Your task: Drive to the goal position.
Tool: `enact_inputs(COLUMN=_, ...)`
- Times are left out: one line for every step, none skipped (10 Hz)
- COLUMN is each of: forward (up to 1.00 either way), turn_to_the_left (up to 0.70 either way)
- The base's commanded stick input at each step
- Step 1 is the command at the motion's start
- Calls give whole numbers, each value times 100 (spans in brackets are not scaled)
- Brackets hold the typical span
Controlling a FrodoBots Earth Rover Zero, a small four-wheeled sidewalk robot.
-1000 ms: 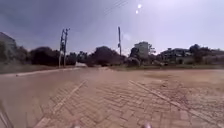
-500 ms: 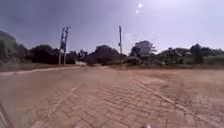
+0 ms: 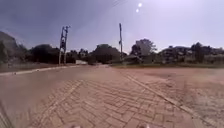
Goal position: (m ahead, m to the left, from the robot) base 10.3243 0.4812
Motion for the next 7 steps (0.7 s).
enact_inputs(forward=30, turn_to_the_left=0)
enact_inputs(forward=30, turn_to_the_left=0)
enact_inputs(forward=30, turn_to_the_left=0)
enact_inputs(forward=30, turn_to_the_left=0)
enact_inputs(forward=30, turn_to_the_left=0)
enact_inputs(forward=30, turn_to_the_left=0)
enact_inputs(forward=30, turn_to_the_left=0)
